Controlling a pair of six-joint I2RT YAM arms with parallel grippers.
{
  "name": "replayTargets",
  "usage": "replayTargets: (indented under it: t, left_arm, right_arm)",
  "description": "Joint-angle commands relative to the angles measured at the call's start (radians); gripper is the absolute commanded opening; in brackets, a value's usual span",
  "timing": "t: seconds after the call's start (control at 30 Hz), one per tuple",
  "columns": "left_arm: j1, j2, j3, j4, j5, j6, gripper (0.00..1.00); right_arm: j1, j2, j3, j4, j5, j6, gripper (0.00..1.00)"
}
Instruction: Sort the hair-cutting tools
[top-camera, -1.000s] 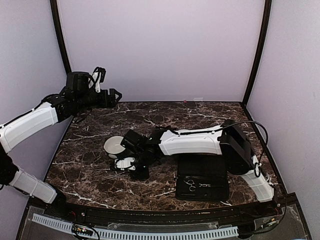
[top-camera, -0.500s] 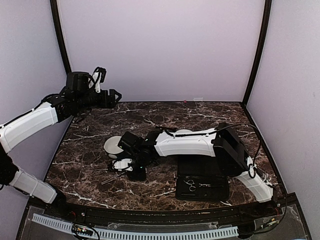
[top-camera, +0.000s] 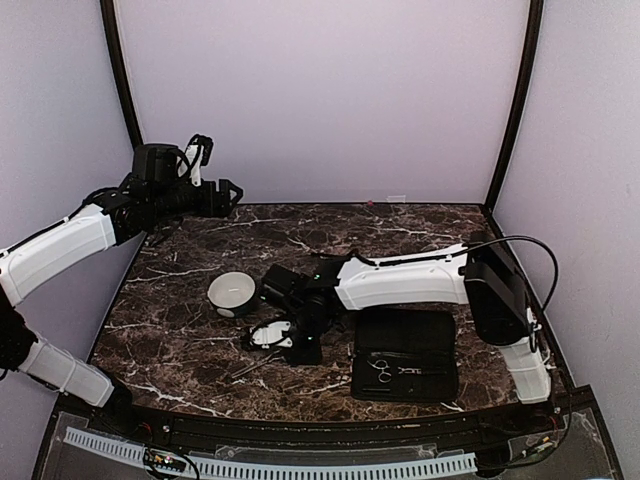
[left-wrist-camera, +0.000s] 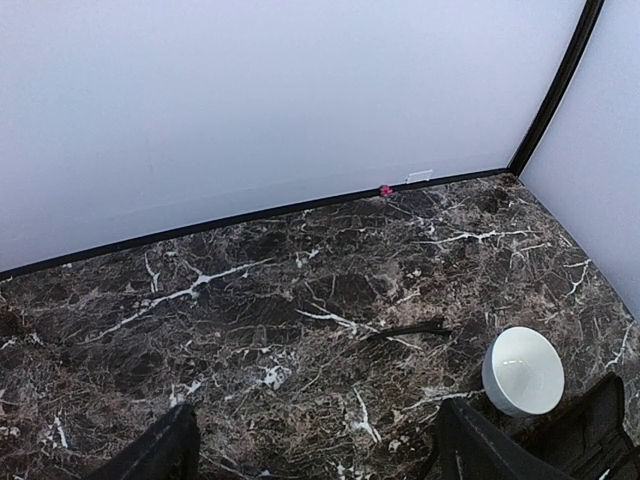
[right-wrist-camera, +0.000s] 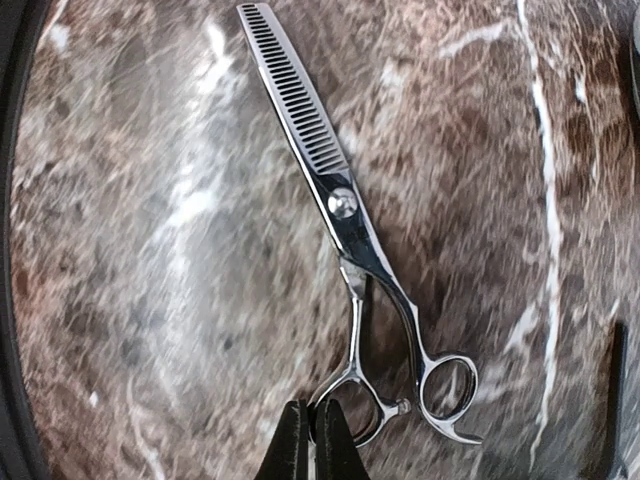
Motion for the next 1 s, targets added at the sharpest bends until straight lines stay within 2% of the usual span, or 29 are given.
replayTargets:
  t: [0.0, 0.13, 0.5, 0.57, 0.73, 0.97]
  left_arm:
    - [-0.001, -0.001, 0.019, -0.017, -0.002, 0.017, 0.83]
    - [-0.001, 0.009, 0.023, -0.024, 0.021, -0.001, 0.84]
    - [-0.005, 0.067, 0.047, -0.057, 0.058, -0.008, 0.84]
    - [-0.006, 0.078, 0.052, -0.06, 0.076, -0.005, 0.82]
    - [-0.007, 0.124, 0.067, -0.076, 0.145, 0.002, 0.73]
    - [-0.017, 0.162, 0.074, -0.083, 0.141, 0.011, 0.72]
  right_arm:
    - [0.008, -0.128, -0.102, 0.006, 0.006, 0.027, 0.0]
    - [0.008, -0.223, -0.225, 0.046, 0.037, 0.001, 0.0]
    - [0.003, -0.453, -0.471, -0.002, 0.09, -0.023, 0.0]
    - [-0.007, -0.505, -0.53, 0.011, 0.107, -0.021, 0.0]
    - [-0.096, -0.631, -0.676, 0.064, 0.108, -0.018, 0.0]
    - [-0.226, -0.868, -0.897, 0.042, 0.125, -0.035, 0.0]
